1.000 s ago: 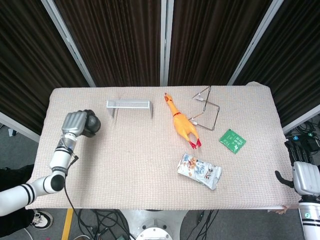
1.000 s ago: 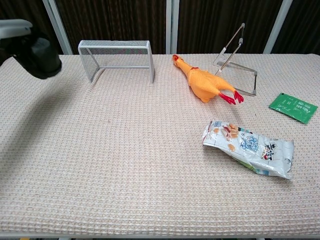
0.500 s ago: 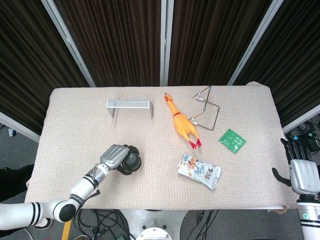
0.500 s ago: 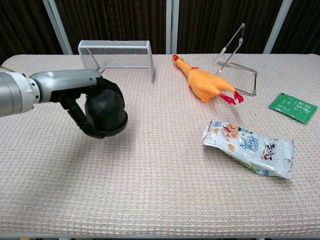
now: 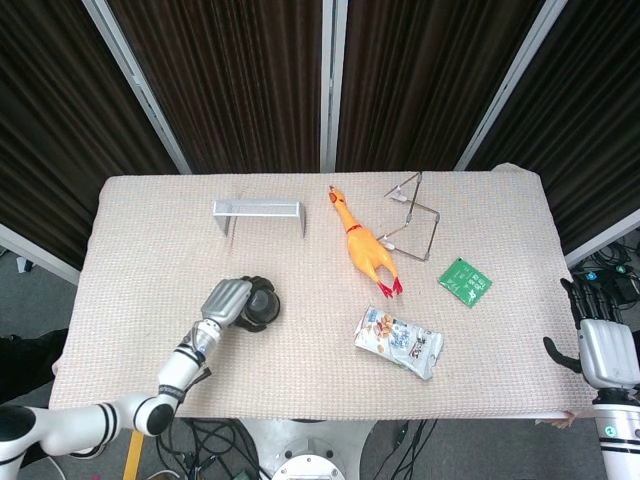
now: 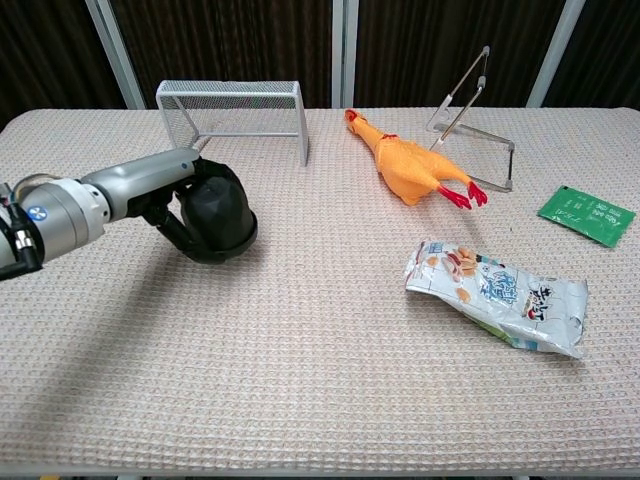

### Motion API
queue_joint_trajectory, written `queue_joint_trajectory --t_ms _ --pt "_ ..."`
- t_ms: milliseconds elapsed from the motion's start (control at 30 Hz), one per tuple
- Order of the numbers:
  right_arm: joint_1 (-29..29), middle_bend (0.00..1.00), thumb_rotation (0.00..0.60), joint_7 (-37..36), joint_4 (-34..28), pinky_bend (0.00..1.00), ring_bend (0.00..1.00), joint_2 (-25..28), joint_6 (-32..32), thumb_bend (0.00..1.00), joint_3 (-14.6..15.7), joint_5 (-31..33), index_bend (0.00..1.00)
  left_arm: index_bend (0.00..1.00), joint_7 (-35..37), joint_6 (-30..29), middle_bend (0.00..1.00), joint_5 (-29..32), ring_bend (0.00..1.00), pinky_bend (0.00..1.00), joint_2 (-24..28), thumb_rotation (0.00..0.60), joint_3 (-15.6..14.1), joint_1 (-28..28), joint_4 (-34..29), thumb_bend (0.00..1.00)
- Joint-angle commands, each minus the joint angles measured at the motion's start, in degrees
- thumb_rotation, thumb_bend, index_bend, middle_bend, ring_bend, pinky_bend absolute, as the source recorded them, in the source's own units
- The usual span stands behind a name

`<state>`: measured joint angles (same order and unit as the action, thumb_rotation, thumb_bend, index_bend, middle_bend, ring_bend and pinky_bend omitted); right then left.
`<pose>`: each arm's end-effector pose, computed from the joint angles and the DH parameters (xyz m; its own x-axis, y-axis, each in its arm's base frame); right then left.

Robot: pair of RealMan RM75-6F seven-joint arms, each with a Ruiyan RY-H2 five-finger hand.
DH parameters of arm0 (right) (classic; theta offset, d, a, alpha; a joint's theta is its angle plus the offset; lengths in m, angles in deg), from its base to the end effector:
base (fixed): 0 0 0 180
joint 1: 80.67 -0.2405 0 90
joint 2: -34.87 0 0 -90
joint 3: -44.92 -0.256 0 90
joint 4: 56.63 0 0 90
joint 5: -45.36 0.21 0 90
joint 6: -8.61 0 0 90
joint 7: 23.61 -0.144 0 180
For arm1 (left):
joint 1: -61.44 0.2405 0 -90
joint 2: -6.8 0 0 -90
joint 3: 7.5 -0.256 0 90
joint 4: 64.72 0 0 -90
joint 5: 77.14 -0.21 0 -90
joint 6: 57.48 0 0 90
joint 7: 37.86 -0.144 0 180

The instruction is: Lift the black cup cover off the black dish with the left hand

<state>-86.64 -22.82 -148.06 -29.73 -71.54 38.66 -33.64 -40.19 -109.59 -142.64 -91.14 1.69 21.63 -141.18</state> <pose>-0.3253 -0.1990 0.1619 0.3926 -0.0215 0.9195 -0.9150 0.0915 0.3928 -0.1614 0.3254 -0.0674 0.1642 0.4324 0.8866 0.9664 -0.2509 -0.0566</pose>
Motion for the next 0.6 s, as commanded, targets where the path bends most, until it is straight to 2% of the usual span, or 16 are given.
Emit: queue_joint_trajectory --t_ms 33,233,433,600 --pt "0.0 0.01 0.6 0.0 0.0 0.0 0.0 0.0 0.1 0.19 0.0 0.1 0.0 0.39 2.8 -0.1 0.46 -1.5 0.31 0.42 -2.9 0.6 -0.2 0.5 4.6 0.26" --pt "-0.1 0.01 0.6 -0.1 0.1 0.0 0.0 0.1 0.2 0.19 0.0 0.3 0.0 0.34 3.7 0.5 0.41 -2.4 0.26 0.38 -4.2 0.6 -0.7 0.5 7.9 0.25" --pt "-0.1 0.01 0.6 -0.2 0.1 0.0 0.0 0.0 0.2 0.19 0.0 0.4 0.0 0.21 4.2 0.4 0.31 -3.8 0.18 0.3 -4.1 0.6 -0.8 0.6 8.6 0.21" --pt "-0.1 0.01 0.6 -0.2 0.2 0.0 0.0 0.0 0.3 0.19 0.0 0.5 0.0 0.16 4.7 0.2 0.25 -4.4 0.14 0.26 -3.9 0.6 -0.6 0.7 8.4 0.18"
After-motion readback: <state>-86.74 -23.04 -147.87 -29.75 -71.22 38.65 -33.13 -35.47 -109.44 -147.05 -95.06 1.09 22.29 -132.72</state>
